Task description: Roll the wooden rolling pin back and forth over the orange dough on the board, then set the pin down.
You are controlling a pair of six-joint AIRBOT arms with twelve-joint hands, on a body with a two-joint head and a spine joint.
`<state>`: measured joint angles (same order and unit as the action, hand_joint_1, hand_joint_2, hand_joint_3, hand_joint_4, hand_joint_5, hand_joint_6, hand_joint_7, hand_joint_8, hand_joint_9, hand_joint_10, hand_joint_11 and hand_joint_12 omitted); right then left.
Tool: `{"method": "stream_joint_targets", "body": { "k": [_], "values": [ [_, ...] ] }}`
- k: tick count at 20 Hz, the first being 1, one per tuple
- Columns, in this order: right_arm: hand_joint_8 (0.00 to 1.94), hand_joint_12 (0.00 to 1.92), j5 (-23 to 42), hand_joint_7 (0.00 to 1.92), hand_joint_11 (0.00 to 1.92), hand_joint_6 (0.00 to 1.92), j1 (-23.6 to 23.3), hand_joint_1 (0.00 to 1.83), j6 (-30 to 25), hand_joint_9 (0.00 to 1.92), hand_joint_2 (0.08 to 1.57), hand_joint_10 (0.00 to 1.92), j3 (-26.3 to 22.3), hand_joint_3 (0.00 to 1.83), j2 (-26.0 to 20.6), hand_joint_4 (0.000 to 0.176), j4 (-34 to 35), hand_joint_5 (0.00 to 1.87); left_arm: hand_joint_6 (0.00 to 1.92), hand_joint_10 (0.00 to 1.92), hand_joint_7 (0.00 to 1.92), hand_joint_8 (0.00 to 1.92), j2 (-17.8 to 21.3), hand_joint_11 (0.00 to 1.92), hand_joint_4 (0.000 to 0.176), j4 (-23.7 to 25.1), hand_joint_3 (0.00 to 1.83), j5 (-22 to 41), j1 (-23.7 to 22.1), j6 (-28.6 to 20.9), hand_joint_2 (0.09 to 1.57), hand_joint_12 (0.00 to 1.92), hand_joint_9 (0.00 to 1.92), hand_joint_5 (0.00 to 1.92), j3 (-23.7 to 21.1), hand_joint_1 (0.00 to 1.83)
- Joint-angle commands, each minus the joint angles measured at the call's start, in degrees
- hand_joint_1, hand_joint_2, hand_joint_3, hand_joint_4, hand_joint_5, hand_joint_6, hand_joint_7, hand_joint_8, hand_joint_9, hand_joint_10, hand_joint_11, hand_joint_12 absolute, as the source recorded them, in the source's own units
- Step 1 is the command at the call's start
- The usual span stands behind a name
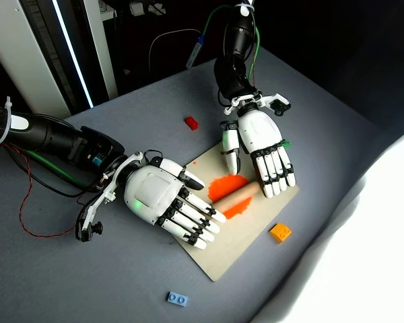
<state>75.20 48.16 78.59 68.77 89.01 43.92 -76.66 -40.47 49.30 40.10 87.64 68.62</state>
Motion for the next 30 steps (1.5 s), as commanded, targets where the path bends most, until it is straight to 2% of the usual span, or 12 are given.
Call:
{"method": "stream_joint_targets", "body": {
  "k": [1, 5, 8, 17, 28, 30],
  "values": [
    [0.0, 0.66, 1.33, 0.39, 0.0, 0.0, 0.84, 0.0, 0.17, 0.33, 1.57, 0.0, -0.29, 0.01, 0.15, 0.0, -1.2, 0.36, 0.0, 0.01, 0.24, 0.0, -0.39, 0.0, 0.0, 2.15, 0.0, 4.75, 0.17, 0.14, 1.51, 0.2, 0.19, 0.22, 0.14, 0.0],
    [0.0, 0.67, 1.58, 0.39, 0.0, 0.0, 1.14, 0.0, 0.4, 0.33, 1.57, 0.0, -1.01, 0.02, 0.15, 0.0, -1.21, 0.37, 0.0, 0.0, 0.22, 0.0, -1.58, 0.0, 0.0, 3.46, 0.0, 8.06, 1.08, -0.16, 1.5, 0.19, 0.17, 0.21, 0.31, 0.0],
    [0.0, 0.7, 1.69, 0.39, 0.0, 0.0, 1.32, 0.0, 0.6, 0.33, 1.57, 0.0, -1.39, 0.03, 0.15, 0.0, -1.21, 0.35, 0.01, 0.01, 0.25, 0.01, -1.62, 0.0, 0.0, 4.08, 0.0, 10.26, 2.14, -0.39, 1.5, 0.25, 0.19, 0.23, -0.23, 0.0],
    [0.0, 0.64, 2.49, 0.38, 0.0, 0.0, 1.72, 0.0, 0.96, 0.31, 1.57, 0.0, -2.28, 0.04, 0.14, 0.0, -1.24, 0.36, 0.0, 0.0, 0.23, 0.0, -0.07, 0.0, 0.0, 4.08, 0.0, 11.91, 3.87, -0.63, 1.5, 0.17, 0.17, 0.22, -3.04, 0.0],
    [0.0, 0.67, 4.82, 0.4, 0.0, 0.0, 2.63, 0.0, 2.16, 0.32, 1.57, 0.0, -4.08, 0.04, 0.13, 0.0, -1.26, 0.37, 0.0, 0.0, 0.24, 0.0, 1.11, 0.0, 0.0, 4.19, 0.0, 13.08, 4.88, -0.88, 1.5, 0.2, 0.18, 0.22, -5.86, 0.0],
    [0.0, 0.67, 5.35, 0.39, 0.0, 0.0, 2.88, 0.0, 2.66, 0.32, 1.57, 0.0, -4.62, 0.03, 0.13, 0.0, -1.26, 0.37, 0.0, 0.0, 0.22, 0.0, 1.37, 0.0, 0.0, 4.52, 0.0, 13.12, 5.06, -1.06, 1.5, 0.16, 0.17, 0.2, -6.25, 0.0]
  ]
}}
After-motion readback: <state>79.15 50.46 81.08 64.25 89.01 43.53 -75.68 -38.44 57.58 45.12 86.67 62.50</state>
